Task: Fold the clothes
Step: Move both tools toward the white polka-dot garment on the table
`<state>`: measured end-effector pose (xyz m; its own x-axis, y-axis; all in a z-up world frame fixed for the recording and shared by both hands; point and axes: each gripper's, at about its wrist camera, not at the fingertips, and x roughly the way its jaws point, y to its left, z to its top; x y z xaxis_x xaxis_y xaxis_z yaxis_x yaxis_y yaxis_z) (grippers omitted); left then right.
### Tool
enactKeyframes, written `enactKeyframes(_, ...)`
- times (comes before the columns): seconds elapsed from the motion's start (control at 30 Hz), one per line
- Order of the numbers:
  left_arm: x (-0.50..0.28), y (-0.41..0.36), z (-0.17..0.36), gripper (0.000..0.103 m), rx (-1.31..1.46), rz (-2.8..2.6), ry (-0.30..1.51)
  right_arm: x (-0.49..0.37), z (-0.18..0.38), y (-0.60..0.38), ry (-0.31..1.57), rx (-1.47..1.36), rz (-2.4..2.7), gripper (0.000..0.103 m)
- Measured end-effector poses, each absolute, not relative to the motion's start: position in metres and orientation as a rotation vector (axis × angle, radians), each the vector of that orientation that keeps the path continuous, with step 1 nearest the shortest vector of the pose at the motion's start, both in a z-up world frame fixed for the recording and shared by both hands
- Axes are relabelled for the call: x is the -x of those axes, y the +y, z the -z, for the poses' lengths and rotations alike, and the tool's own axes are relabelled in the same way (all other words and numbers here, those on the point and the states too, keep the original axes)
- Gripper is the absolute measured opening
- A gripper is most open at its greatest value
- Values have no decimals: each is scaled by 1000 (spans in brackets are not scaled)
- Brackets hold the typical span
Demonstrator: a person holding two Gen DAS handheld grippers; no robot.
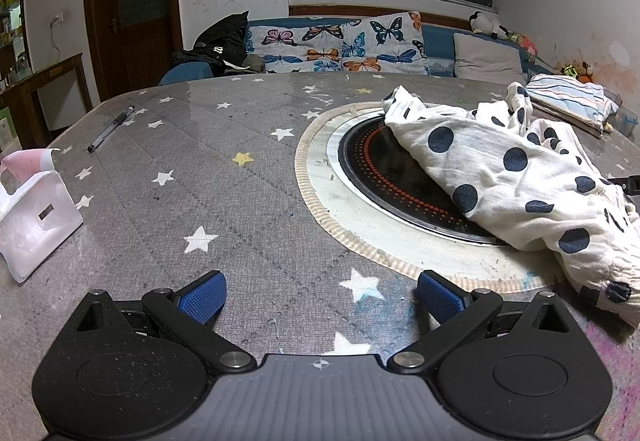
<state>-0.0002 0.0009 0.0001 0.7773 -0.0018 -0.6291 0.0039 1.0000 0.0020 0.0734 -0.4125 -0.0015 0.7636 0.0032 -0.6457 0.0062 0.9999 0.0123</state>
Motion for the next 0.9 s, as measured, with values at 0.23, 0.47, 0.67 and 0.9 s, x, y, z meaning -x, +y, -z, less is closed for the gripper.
enactKeyframes(0.23,5,0,0,103,21,-37,686,-63,0,-411,699,-11,16,103)
enactKeyframes(0.47,15,-25,-2,103,16,-20,700,-32,-5,-410,680,7,20,103)
enactKeyframes(0.67,26,-45,-4,103,16,15,716,-1,-13,-406,649,-2,-16,103)
enactKeyframes(0.9,39,-63,-6,103,-2,53,729,33,-19,-390,636,7,-67,103)
